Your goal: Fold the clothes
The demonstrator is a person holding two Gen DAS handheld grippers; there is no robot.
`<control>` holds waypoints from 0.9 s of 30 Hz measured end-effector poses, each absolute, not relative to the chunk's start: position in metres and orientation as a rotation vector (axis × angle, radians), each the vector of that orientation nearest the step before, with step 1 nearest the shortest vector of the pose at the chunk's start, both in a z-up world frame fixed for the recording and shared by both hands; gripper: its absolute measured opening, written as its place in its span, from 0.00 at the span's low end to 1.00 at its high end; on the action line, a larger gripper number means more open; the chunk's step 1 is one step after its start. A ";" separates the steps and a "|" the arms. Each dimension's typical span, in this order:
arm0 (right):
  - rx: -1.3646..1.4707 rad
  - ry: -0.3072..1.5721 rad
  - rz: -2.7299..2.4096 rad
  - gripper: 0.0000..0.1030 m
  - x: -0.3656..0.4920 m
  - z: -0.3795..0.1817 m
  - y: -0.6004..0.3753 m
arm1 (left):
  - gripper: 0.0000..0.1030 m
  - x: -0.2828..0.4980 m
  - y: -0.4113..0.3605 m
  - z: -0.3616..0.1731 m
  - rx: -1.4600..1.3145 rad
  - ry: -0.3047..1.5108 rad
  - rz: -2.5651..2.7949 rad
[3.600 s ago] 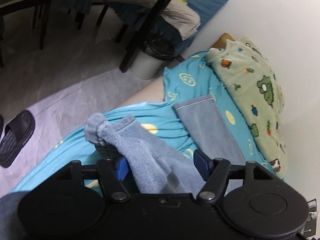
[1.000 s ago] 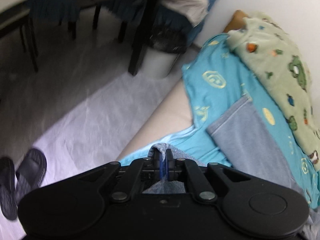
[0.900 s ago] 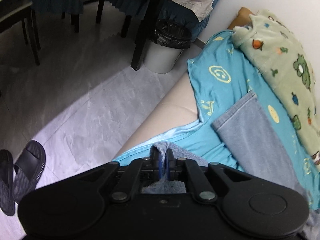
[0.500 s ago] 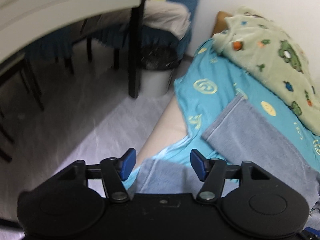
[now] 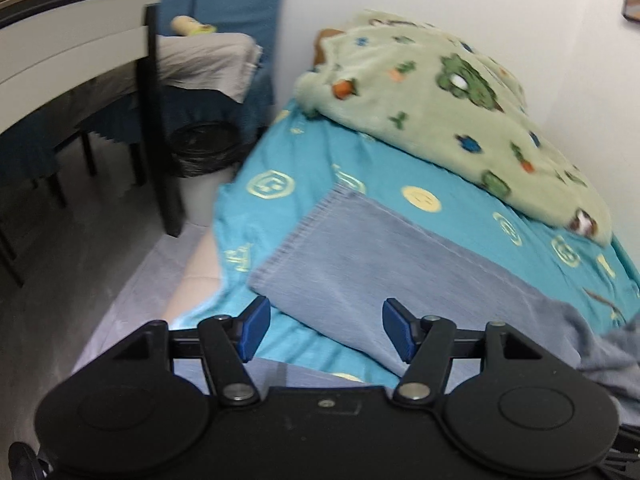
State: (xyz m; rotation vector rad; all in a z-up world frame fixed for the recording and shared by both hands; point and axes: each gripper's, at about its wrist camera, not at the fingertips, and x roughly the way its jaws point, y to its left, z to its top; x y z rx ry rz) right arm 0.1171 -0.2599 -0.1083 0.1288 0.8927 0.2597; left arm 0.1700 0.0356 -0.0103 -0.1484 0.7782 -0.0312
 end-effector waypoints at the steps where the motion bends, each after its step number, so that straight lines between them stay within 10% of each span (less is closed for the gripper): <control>1: 0.130 0.894 0.259 0.34 0.117 -0.109 -0.260 | 0.57 0.172 0.031 -0.015 -0.152 0.785 -0.044; 27: 0.360 0.908 0.148 0.36 0.126 -0.128 -0.283 | 0.52 0.262 0.116 -0.132 -0.944 0.853 -0.072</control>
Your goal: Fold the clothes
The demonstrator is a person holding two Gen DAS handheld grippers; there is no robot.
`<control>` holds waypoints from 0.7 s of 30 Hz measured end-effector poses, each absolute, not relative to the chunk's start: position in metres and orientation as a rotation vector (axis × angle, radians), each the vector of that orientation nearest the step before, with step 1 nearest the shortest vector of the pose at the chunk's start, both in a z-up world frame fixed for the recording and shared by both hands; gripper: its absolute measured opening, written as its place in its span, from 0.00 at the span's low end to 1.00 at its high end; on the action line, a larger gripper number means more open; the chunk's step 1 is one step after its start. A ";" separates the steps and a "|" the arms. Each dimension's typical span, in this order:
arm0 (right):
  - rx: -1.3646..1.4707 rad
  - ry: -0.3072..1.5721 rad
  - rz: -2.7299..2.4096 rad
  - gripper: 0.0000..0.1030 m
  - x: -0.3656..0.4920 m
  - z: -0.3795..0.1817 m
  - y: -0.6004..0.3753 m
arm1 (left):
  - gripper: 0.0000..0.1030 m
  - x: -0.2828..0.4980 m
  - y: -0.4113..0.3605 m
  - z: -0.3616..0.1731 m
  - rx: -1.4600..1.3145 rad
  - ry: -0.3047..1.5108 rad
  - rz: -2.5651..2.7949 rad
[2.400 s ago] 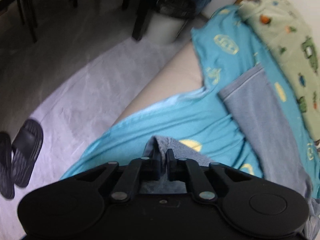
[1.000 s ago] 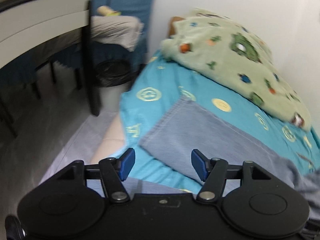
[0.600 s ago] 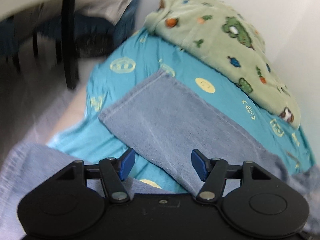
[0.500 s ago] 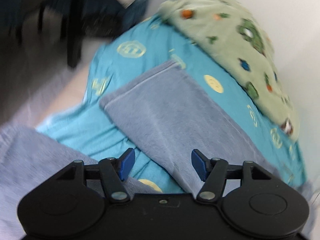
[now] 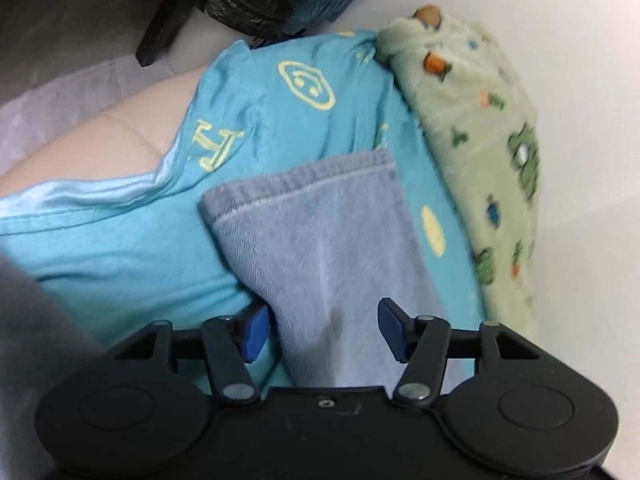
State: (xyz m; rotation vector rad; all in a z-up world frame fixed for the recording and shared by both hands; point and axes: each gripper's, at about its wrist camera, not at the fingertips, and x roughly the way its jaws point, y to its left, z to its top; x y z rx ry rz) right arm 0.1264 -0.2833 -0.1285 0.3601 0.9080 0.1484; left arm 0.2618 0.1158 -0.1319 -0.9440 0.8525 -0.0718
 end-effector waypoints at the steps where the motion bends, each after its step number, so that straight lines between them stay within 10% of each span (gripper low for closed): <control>1: 0.362 0.909 0.149 0.36 0.126 -0.129 -0.283 | 0.52 0.264 0.118 -0.134 -0.962 0.848 -0.073; 3: 0.359 0.910 0.151 0.36 0.126 -0.129 -0.283 | 0.49 0.268 0.123 -0.139 -0.989 0.824 -0.067; 8: 0.346 0.910 0.158 0.36 0.126 -0.130 -0.282 | 0.05 0.270 0.123 -0.128 -0.867 0.759 -0.007; 21: 0.266 0.846 0.134 0.36 0.117 -0.115 -0.286 | 0.01 0.208 0.159 -0.026 -0.867 0.338 -0.026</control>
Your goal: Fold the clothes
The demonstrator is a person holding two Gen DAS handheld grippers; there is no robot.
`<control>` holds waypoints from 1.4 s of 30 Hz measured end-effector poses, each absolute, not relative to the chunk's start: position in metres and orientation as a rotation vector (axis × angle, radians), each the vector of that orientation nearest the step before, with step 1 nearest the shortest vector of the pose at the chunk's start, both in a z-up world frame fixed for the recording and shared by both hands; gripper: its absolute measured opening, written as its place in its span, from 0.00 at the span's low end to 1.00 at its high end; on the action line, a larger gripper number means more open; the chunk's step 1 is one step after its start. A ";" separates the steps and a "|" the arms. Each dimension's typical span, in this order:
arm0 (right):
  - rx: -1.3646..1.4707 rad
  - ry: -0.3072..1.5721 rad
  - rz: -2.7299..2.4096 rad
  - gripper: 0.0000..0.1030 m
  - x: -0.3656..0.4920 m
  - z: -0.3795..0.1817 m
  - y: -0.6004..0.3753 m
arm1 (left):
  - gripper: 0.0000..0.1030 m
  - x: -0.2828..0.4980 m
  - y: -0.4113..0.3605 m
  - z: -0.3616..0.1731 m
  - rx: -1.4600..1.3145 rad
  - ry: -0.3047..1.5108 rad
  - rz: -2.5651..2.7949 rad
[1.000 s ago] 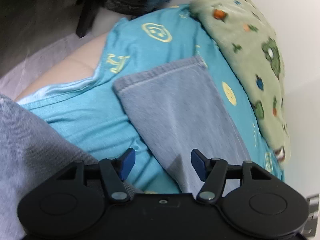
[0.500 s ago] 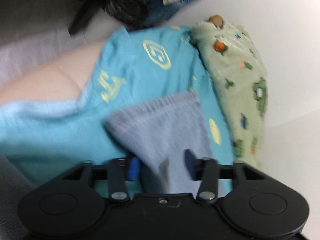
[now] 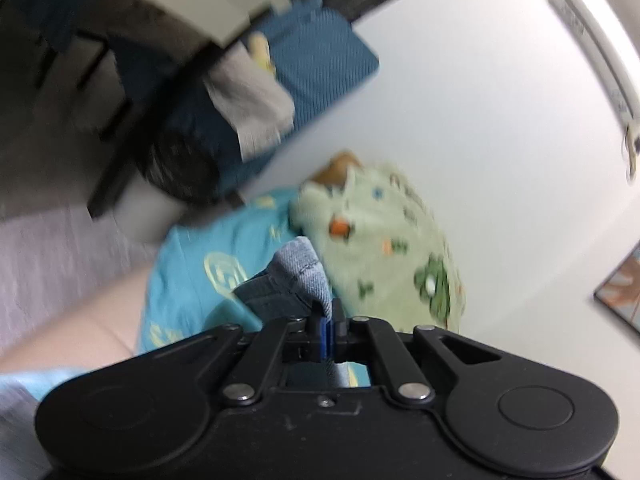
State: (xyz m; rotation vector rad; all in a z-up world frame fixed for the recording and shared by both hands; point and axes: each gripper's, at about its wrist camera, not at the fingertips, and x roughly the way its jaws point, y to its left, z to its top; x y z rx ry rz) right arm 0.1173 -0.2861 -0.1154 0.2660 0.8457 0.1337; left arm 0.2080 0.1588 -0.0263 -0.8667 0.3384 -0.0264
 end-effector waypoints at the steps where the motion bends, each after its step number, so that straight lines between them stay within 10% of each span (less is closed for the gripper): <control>1: 0.270 0.845 0.133 0.36 0.117 -0.115 -0.287 | 0.01 0.204 0.166 -0.024 -0.869 0.332 -0.006; 13: 0.280 0.849 0.123 0.36 0.118 -0.113 -0.286 | 0.03 0.195 0.193 -0.088 -0.900 0.636 0.225; 21: 0.301 0.786 0.120 0.37 0.115 -0.098 -0.291 | 0.52 0.171 0.168 -0.076 -0.817 0.704 0.180; 42: 0.493 0.652 -0.087 0.47 0.070 -0.049 -0.360 | 0.57 0.124 0.040 -0.046 -0.334 0.698 -0.193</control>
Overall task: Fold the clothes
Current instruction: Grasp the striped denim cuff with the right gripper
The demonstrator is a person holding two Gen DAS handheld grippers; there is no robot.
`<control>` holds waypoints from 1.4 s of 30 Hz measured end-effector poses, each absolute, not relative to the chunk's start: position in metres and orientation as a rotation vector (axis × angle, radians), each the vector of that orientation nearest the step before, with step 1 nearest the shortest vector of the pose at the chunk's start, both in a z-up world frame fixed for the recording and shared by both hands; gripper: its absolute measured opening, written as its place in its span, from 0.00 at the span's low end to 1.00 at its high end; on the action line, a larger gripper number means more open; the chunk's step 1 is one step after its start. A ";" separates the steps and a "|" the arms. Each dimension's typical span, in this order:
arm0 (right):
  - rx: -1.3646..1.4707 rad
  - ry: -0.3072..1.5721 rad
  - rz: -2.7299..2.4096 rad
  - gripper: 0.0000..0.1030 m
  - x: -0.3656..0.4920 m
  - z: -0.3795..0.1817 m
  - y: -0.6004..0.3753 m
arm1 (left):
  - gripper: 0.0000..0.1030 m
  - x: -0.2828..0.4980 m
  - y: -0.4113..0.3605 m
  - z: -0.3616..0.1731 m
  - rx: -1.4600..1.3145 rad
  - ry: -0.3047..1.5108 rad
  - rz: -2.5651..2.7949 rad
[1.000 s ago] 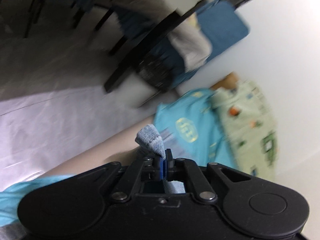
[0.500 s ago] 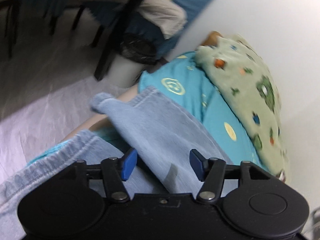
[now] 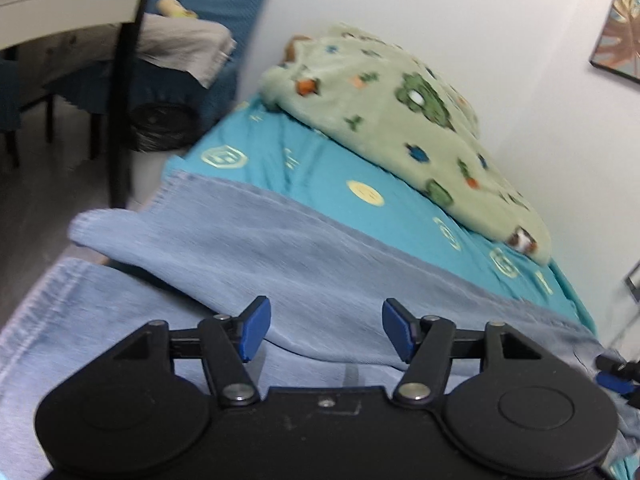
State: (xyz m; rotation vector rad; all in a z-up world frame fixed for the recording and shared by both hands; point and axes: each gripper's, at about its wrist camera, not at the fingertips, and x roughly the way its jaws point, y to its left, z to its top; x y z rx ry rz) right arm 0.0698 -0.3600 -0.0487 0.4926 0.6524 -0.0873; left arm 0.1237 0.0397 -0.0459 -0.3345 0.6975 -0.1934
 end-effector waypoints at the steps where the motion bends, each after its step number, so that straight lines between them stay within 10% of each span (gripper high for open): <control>1: 0.521 0.645 -0.117 0.47 0.063 -0.042 -0.369 | 0.57 0.126 0.037 -0.047 -0.335 0.705 -0.213; 11: 0.695 0.476 -0.396 0.69 -0.025 -0.009 -0.485 | 0.57 0.131 0.015 -0.050 -0.221 0.754 -0.229; 19: 0.756 0.506 -0.848 0.74 -0.079 -0.097 -0.595 | 0.57 0.137 0.004 -0.059 -0.213 0.779 -0.296; 22: 0.934 0.522 -0.769 0.72 -0.085 -0.135 -0.620 | 0.57 0.139 0.003 -0.061 -0.223 0.792 -0.304; 29: 0.934 0.493 -0.717 0.15 -0.047 -0.130 -0.623 | 0.57 0.143 0.006 -0.065 -0.281 0.811 -0.316; 42: 0.588 0.653 -0.468 0.11 0.106 -0.120 -0.599 | 0.57 0.156 0.016 -0.078 -0.343 0.803 -0.260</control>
